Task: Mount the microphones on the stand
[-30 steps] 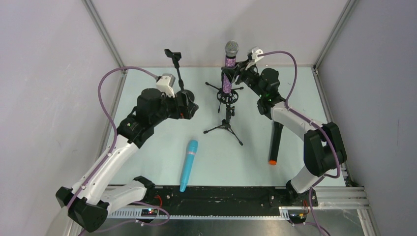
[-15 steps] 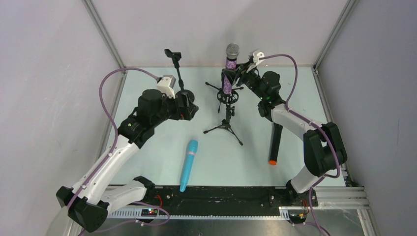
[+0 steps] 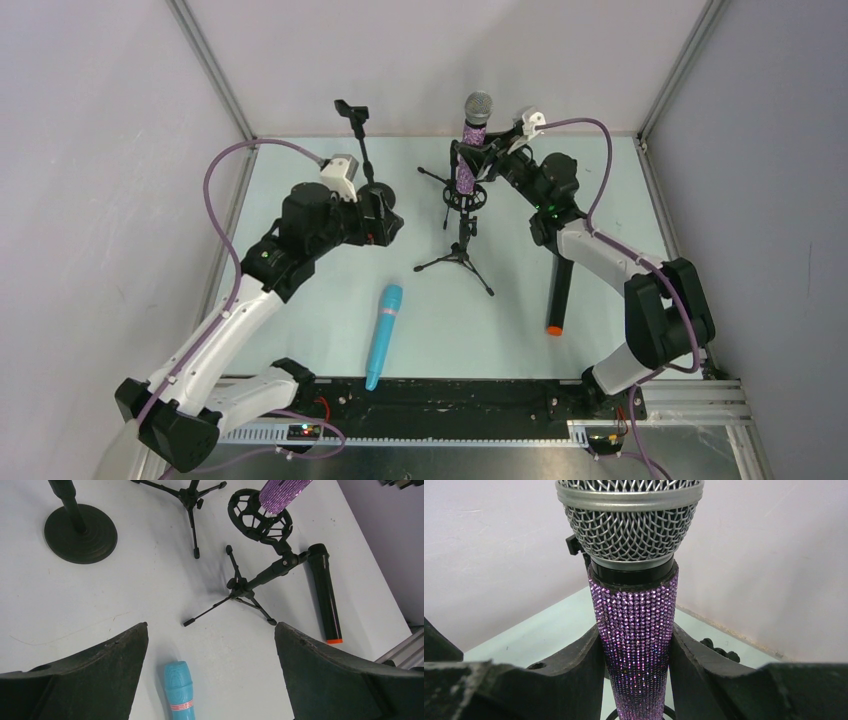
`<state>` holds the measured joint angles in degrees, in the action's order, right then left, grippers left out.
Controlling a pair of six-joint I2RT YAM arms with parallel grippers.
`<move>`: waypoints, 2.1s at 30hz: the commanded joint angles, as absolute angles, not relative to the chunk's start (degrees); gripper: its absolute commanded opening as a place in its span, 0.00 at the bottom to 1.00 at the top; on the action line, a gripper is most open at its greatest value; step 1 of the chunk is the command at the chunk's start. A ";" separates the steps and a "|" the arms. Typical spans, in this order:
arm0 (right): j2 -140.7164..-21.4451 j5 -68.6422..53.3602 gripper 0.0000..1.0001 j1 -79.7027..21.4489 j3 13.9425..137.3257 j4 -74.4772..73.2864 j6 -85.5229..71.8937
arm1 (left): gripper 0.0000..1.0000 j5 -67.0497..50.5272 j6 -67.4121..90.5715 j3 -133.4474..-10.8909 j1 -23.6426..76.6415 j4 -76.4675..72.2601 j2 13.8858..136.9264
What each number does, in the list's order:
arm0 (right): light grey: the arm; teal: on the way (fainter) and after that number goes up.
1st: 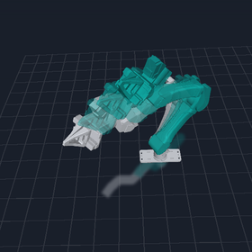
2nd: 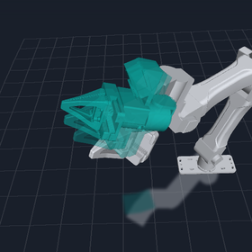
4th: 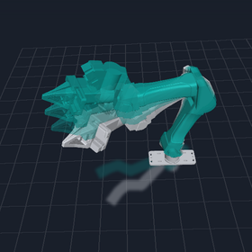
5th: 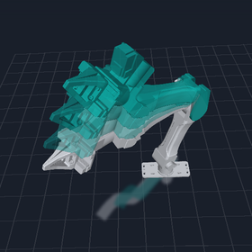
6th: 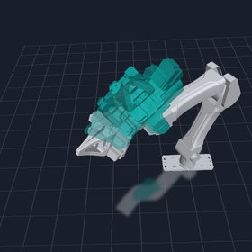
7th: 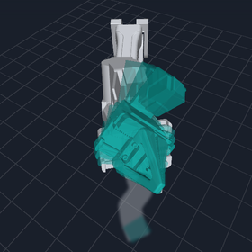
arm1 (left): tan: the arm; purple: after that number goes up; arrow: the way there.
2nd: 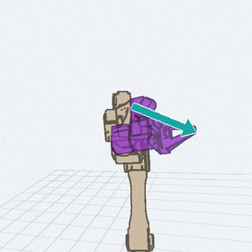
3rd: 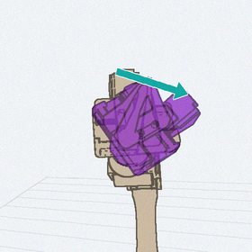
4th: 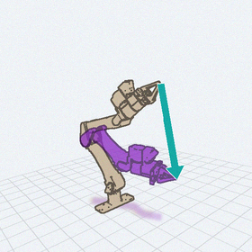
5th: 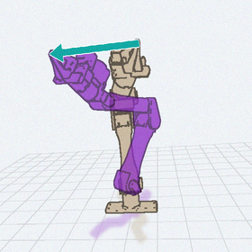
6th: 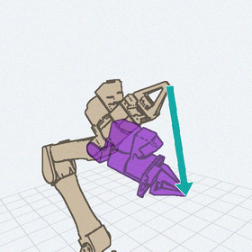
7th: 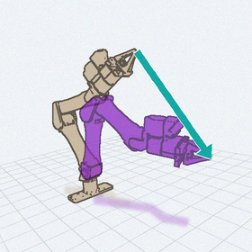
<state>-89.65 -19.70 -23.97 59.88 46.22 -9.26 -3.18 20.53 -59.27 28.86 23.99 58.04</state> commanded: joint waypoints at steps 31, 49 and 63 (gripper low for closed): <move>-88.05 -19.60 0.00 -23.39 58.41 53.55 -8.29 | 1.00 -2.26 20.51 -57.20 29.20 22.20 55.88; -90.34 -20.74 0.00 -23.12 58.10 54.90 -9.19 | 1.00 -2.21 20.41 -56.36 29.18 22.20 55.92; -91.49 -21.88 0.00 -23.44 58.03 54.25 -8.91 | 1.00 -1.95 19.99 -56.13 29.16 22.27 55.83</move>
